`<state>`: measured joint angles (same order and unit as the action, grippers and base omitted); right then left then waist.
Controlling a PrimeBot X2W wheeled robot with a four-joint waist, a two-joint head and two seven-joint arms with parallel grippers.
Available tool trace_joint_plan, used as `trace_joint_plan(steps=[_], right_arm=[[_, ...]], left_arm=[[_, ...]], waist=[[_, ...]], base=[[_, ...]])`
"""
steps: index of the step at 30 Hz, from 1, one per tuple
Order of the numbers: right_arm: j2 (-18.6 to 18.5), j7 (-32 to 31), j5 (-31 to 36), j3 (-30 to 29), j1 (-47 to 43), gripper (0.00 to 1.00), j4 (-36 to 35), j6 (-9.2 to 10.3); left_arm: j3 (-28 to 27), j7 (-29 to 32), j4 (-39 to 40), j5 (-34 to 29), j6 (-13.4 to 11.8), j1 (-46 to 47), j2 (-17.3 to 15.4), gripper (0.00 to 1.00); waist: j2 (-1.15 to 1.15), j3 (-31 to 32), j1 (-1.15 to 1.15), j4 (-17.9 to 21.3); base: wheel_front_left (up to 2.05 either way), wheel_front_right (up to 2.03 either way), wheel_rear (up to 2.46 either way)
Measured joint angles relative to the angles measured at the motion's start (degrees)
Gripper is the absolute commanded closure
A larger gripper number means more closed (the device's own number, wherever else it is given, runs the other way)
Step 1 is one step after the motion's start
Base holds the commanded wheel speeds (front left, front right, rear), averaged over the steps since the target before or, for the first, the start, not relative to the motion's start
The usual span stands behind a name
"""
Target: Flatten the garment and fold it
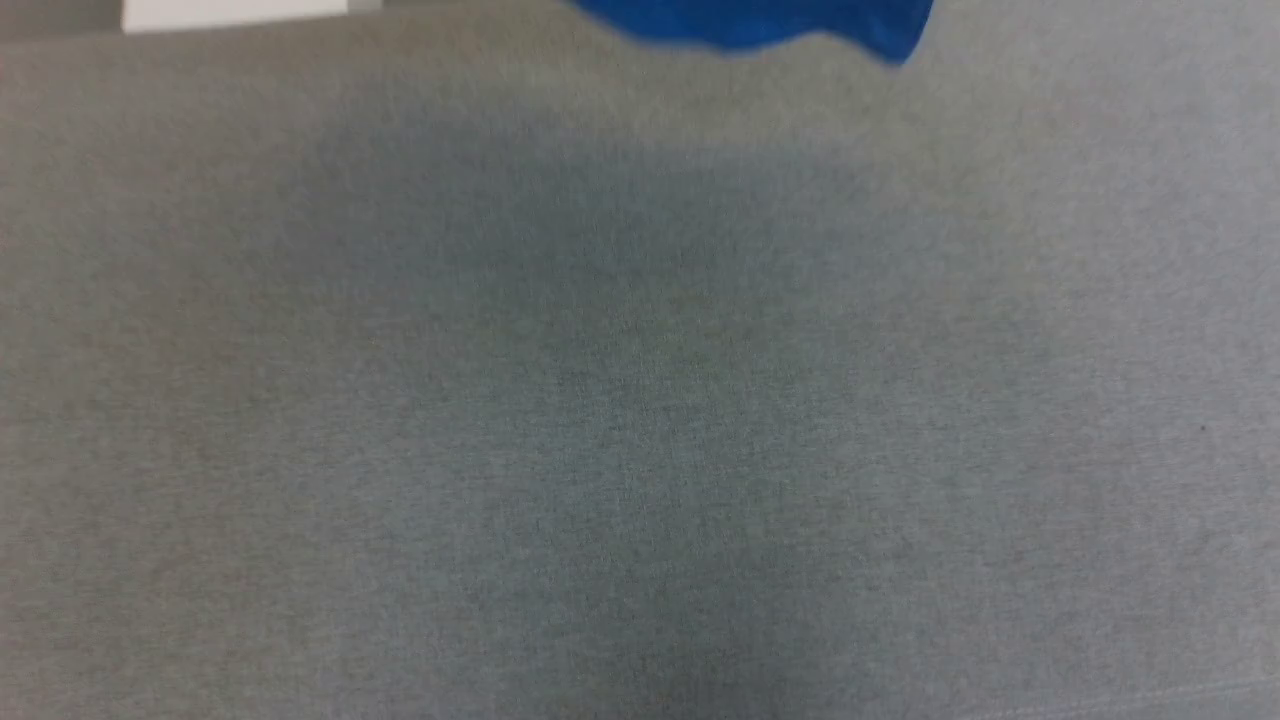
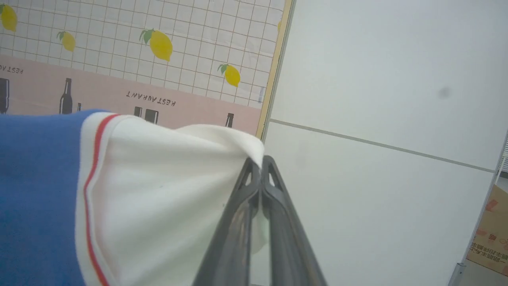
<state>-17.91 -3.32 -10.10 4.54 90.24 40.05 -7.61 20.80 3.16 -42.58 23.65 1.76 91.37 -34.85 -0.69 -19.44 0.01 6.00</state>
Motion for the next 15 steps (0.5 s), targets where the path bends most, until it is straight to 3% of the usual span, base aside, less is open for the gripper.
trace_joint_plan(steps=[6, 15], right_arm=[[2.66, 4.15, 1.15, -0.1, 6.24, 1.0, 4.89, 0.01], [5.88, 9.32, 0.8, 3.47, 7.29, 1.0, 12.78, 0.01]], left_arm=[[0.63, -1.85, -2.85, -0.46, 0.21, 5.42, 2.04, 1.0], [0.12, -6.45, -9.77, 1.09, 1.29, 5.84, 3.65, 1.0]], waist=[[0.0, -7.67, 0.01, 0.18], [0.0, -16.44, 0.01, 0.76]], base=[[0.0, 0.0, 0.0], [0.0, 0.0, 0.0]])
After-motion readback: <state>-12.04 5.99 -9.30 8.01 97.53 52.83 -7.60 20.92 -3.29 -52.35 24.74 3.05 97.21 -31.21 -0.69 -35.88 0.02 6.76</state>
